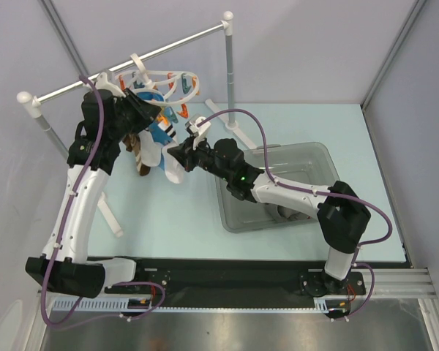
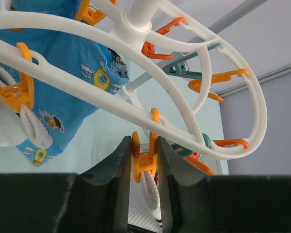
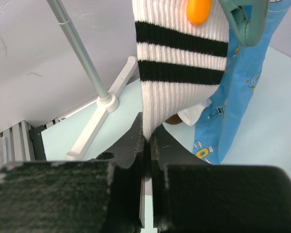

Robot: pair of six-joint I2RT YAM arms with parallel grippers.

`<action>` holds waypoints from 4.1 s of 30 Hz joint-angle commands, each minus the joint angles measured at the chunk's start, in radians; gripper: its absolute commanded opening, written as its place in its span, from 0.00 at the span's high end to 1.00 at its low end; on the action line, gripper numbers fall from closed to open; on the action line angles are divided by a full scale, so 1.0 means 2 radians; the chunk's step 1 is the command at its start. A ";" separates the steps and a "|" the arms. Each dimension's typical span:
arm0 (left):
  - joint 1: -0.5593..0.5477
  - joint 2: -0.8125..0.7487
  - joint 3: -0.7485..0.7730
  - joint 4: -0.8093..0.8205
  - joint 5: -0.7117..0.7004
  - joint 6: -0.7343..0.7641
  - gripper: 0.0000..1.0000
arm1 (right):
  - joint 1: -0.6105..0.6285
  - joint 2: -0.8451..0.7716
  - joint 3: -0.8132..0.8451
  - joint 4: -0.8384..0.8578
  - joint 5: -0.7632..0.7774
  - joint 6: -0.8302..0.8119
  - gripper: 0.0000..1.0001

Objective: Remove the socks clipped to the hanger

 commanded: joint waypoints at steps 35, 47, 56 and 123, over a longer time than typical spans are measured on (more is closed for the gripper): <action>0.003 -0.003 0.021 0.031 0.059 -0.009 0.48 | -0.122 -0.334 -0.235 -0.522 0.317 0.208 0.71; 0.003 -0.013 0.014 0.034 0.072 -0.013 0.45 | -0.037 -0.330 -0.212 -0.216 0.253 0.069 0.19; 0.003 -0.013 0.013 0.039 0.090 -0.013 0.44 | -0.013 -0.092 -0.147 0.078 0.020 -0.044 0.18; 0.004 -0.077 0.133 -0.190 -0.081 0.106 0.43 | 0.005 0.109 0.045 0.181 0.060 -0.257 1.00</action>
